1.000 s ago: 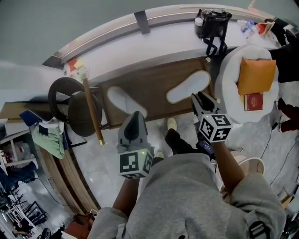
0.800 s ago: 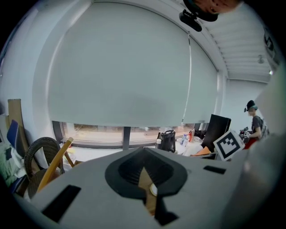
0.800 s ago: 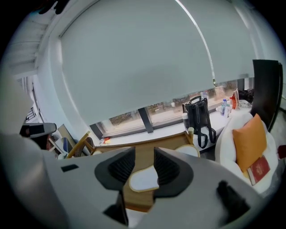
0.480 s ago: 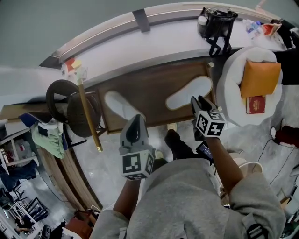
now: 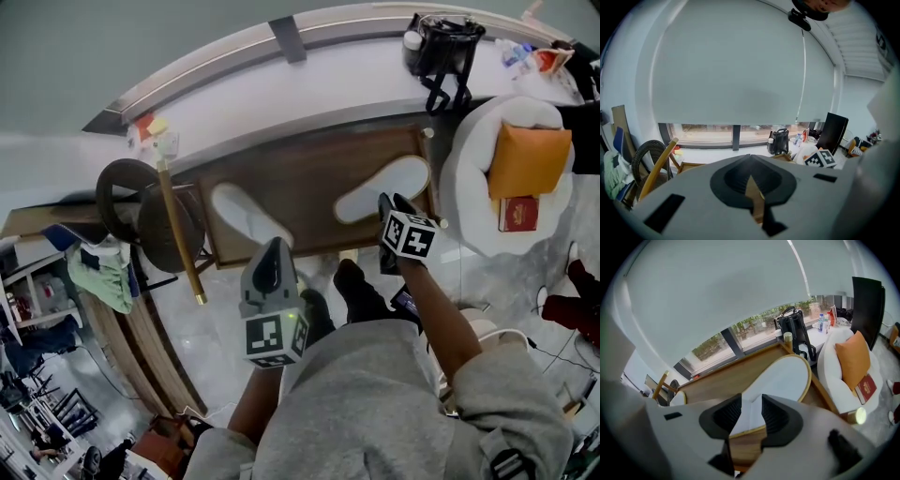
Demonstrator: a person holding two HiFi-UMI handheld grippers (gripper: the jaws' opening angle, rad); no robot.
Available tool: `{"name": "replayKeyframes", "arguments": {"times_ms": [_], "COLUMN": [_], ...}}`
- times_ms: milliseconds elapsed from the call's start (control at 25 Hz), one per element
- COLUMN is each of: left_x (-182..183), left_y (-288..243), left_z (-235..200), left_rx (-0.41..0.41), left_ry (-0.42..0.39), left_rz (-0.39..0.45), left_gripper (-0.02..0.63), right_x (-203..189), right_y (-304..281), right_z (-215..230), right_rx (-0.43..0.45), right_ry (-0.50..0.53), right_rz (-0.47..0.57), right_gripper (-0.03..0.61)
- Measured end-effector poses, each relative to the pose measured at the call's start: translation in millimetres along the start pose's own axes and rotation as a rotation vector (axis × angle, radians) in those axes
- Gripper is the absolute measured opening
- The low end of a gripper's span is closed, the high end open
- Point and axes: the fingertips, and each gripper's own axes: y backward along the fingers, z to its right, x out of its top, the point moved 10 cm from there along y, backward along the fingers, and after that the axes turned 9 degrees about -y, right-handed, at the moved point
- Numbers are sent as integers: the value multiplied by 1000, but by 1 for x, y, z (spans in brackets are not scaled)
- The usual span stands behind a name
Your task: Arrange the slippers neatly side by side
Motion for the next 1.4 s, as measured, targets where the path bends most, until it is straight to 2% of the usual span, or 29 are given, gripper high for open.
{"name": "replayKeyframes", "arguments": {"times_ms": [160, 320, 440, 520, 760, 1000, 1160, 1400], "left_x": [-1, -2, -2, -4, -4, -7, -11, -12], "left_y": [6, 11, 14, 16, 21, 31, 36, 44], "left_z": [-2, -8, -12, -16, -34, -46, -50, -53], "left_rx": [19, 30, 31, 31, 37, 37, 22, 16], "left_ry": [3, 3, 1, 3, 1, 8, 22, 30], "left_rz": [9, 6, 10, 13, 27, 50, 56, 82], "left_gripper": [14, 14, 14, 14, 14, 14, 14, 14], "right_x": [1, 2, 3, 5, 17, 26, 27, 19], "right_y": [-9, -16, -19, -18, -7, 13, 32, 55], "right_z": [-1, 1, 3, 2, -15, -41, -63, -87], "right_rx": [-47, -117, -163, -165, -109, -18, 48, 107], "right_ry": [-4, -50, -55, -37, 37, 179, 284, 369], "right_rz": [3, -11, -8, 6, 34, 56, 43, -5], "right_gripper": [129, 127, 59, 41, 35, 35, 35, 34]}}
